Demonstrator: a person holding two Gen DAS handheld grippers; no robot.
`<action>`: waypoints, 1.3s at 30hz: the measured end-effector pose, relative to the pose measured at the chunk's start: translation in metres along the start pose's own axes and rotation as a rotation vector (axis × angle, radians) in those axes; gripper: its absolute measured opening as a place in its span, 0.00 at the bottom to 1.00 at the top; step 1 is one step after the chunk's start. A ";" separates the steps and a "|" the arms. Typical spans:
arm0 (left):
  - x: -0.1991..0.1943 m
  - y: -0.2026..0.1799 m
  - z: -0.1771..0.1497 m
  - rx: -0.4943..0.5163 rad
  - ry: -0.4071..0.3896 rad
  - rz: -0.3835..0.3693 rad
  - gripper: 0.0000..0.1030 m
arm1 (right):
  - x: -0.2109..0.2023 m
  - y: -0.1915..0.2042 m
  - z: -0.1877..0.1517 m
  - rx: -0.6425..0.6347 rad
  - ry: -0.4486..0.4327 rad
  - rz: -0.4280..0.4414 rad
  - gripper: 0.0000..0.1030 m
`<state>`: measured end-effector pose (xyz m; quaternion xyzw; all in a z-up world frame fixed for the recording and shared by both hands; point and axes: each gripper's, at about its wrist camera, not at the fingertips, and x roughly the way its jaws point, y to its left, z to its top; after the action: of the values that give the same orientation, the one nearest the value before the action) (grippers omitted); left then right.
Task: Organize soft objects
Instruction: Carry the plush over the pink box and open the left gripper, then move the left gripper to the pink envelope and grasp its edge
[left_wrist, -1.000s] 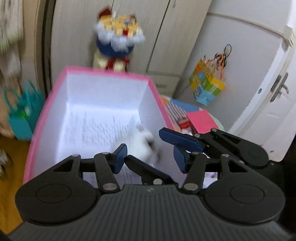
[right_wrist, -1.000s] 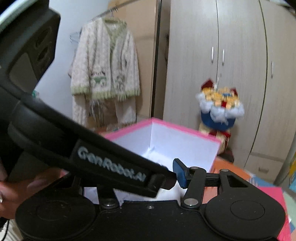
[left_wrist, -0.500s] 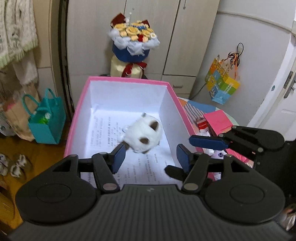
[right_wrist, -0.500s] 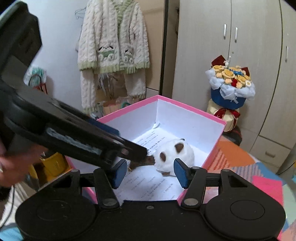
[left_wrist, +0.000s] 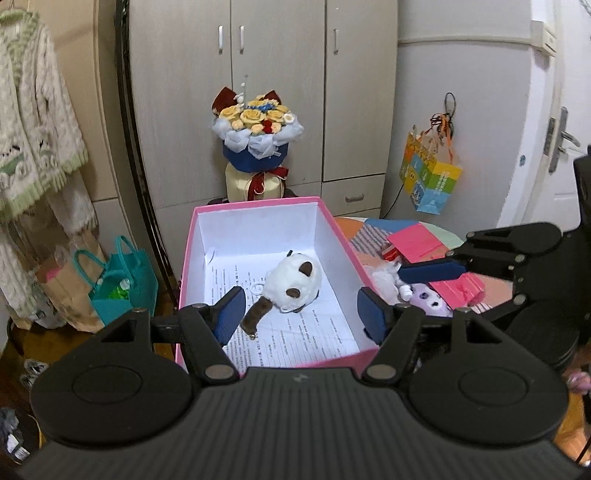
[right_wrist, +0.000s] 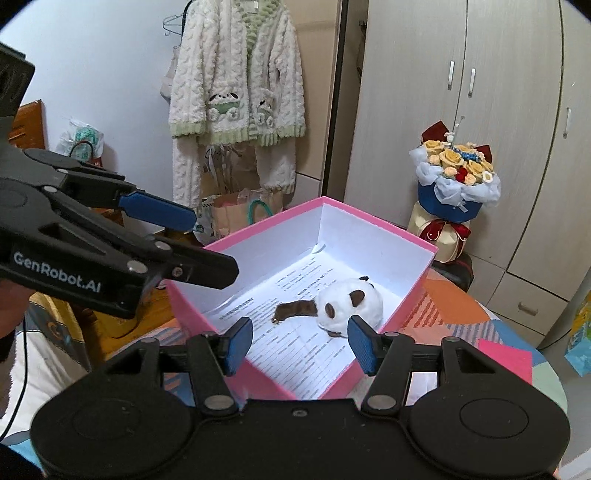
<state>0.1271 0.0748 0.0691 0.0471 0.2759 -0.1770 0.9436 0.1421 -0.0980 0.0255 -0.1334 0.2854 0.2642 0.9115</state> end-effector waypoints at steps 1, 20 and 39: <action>-0.005 -0.002 -0.002 0.008 -0.003 -0.004 0.68 | -0.006 0.000 0.000 0.005 -0.002 0.000 0.62; -0.016 -0.071 -0.014 0.170 0.010 -0.158 0.75 | -0.097 -0.025 -0.052 0.053 -0.008 -0.137 0.85; 0.100 -0.146 0.002 -0.004 0.015 -0.272 0.87 | -0.068 -0.108 -0.113 0.094 -0.038 -0.181 0.91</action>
<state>0.1542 -0.0924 0.0184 0.0088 0.2870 -0.3025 0.9089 0.1042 -0.2593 -0.0154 -0.1106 0.2669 0.1697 0.9422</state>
